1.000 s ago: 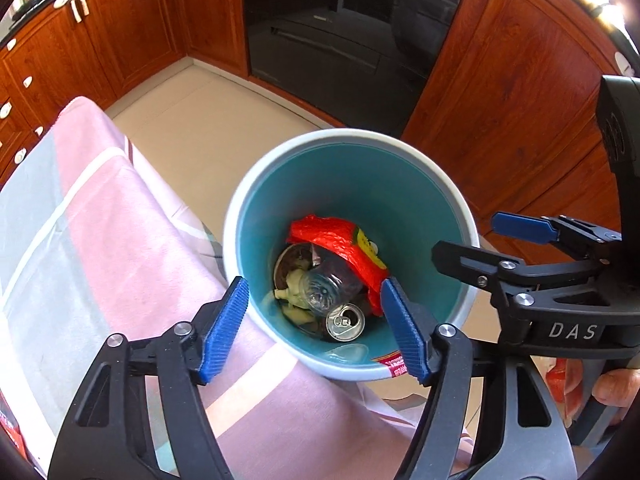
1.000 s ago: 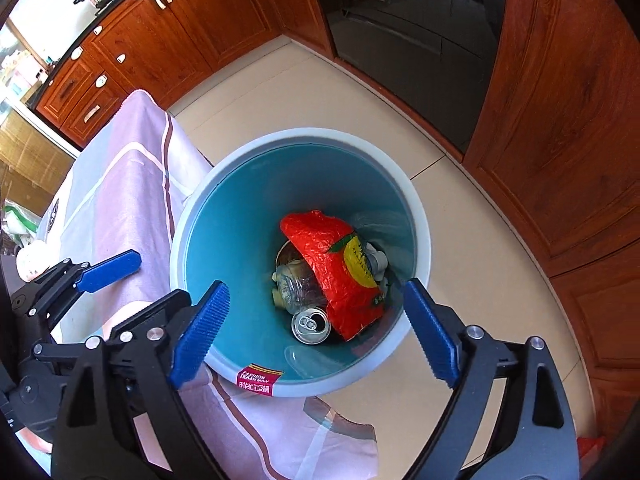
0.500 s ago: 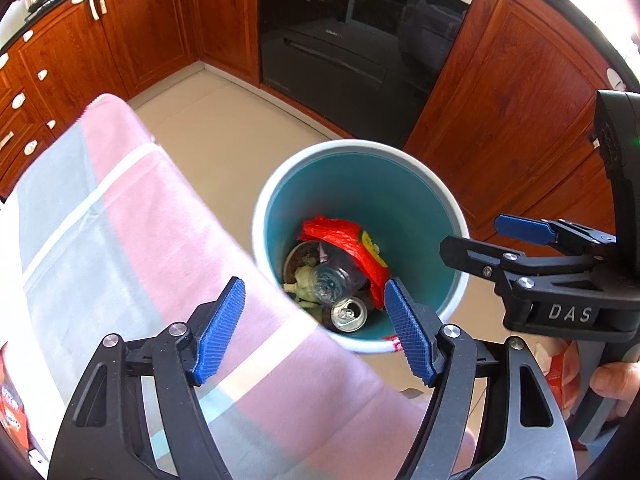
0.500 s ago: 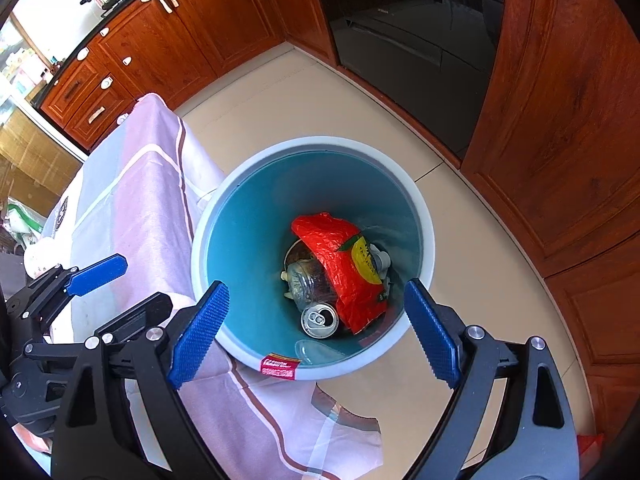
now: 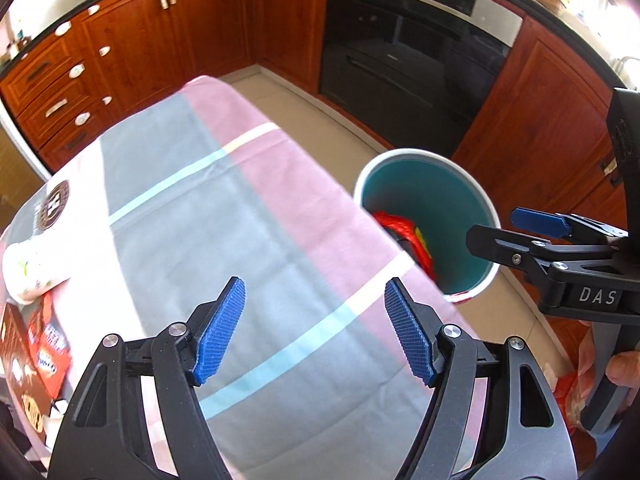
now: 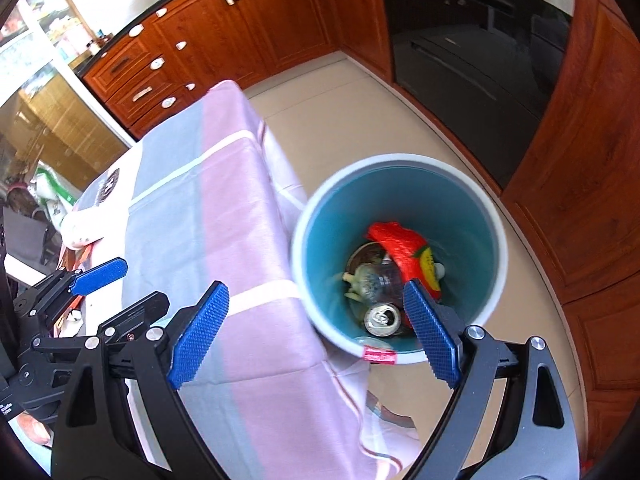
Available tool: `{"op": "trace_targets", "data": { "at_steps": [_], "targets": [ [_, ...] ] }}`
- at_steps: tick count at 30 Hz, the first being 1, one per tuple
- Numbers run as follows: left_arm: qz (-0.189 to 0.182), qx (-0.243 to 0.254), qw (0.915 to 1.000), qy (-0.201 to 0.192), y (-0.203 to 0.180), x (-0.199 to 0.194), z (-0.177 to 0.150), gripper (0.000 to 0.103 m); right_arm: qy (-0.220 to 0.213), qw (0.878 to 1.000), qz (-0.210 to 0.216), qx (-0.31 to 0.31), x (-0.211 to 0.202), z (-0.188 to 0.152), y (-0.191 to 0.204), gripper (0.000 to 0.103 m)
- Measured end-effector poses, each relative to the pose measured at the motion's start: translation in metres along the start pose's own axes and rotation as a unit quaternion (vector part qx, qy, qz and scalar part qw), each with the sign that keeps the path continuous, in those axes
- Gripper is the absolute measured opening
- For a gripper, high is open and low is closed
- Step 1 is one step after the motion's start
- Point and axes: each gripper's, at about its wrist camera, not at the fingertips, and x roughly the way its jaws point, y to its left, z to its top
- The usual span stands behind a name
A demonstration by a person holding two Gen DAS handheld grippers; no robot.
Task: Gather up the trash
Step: 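Move both tools back over the table, then grasp the white paper cup with the left tool while the right tool grasps the Ovaltine wafer pack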
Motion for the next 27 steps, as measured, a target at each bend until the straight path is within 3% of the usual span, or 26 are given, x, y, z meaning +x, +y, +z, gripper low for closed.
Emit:
{"op": "trace_targets", "data": {
  "at_steps": [14,27],
  "targets": [
    [0.044,-0.077,0.9957,-0.026,0.123,-0.065,-0.062,0.073,0.01,0.995,0.033,-0.099,-0.002,-0.013,0.131,0.085],
    [0.073,-0.119,0.989,-0.051,0.237,-0.101,-0.11,0.073,0.047,0.976,0.069,-0.2,0.035,-0.032,0.268,0.085]
  ]
}}
